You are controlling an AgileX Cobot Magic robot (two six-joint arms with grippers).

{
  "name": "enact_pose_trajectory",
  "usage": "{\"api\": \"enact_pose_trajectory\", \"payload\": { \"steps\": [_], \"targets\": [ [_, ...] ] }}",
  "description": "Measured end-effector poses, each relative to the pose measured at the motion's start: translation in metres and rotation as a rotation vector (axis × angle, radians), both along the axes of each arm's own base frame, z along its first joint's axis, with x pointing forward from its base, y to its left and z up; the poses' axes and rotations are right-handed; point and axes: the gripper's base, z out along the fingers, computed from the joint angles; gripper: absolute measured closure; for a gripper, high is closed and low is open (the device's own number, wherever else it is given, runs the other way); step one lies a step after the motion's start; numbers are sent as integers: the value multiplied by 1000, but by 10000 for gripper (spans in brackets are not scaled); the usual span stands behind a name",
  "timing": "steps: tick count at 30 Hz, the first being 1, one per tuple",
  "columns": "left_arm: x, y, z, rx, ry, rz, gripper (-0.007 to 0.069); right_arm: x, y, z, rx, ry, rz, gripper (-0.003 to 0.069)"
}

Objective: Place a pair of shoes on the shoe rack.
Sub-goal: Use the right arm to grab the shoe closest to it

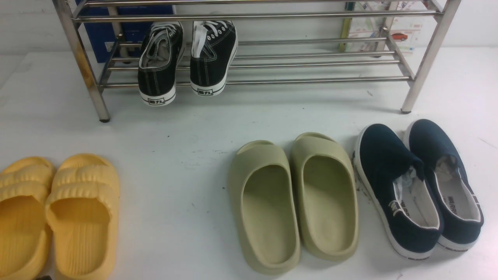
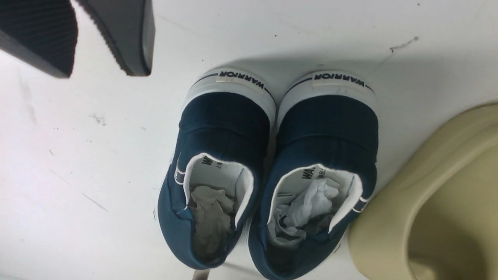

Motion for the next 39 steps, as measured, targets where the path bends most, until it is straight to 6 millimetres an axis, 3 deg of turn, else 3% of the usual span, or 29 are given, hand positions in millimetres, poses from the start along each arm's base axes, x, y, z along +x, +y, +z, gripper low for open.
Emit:
{"api": "enact_pose_trajectory", "payload": {
  "steps": [3,7,8,10,13,18,24,25,28,29,30,31,33,37,38,39],
  "targets": [
    [0,0,0,0,0,0,554,0,0,0,19,-5,-1,413],
    [0,0,0,0,0,0,554,0,4,1,190,-8,-15,413],
    [0,0,0,0,0,0,554,1,7,1,346,-10,-25,413],
    [0,0,0,0,0,0,554,1,9,2,457,-13,-36,413],
    [0,0,0,0,0,0,554,2,12,9,786,-55,-61,413],
    [0,0,0,0,0,0,550,3,11,17,936,-121,-72,441],
    [0,0,0,0,0,0,549,4,20,53,815,28,-1,570],
    [0,0,0,0,0,0,549,7,25,75,727,143,38,615],
    [0,0,0,0,0,0,549,26,30,104,569,396,72,645],
    [0,0,0,0,0,0,549,25,31,108,563,398,80,645],
    [0,0,0,0,0,0,549,43,31,122,476,536,88,645],
    [0,0,0,0,0,0,549,46,31,120,468,551,84,645],
    [0,0,0,0,0,0,549,74,29,131,381,683,77,645],
    [0,0,0,0,0,0,544,120,34,136,321,798,92,645],
    [0,0,0,0,0,0,543,133,44,133,295,840,127,645],
    [0,0,0,0,0,0,543,133,44,134,293,834,127,645]
  ]
}}
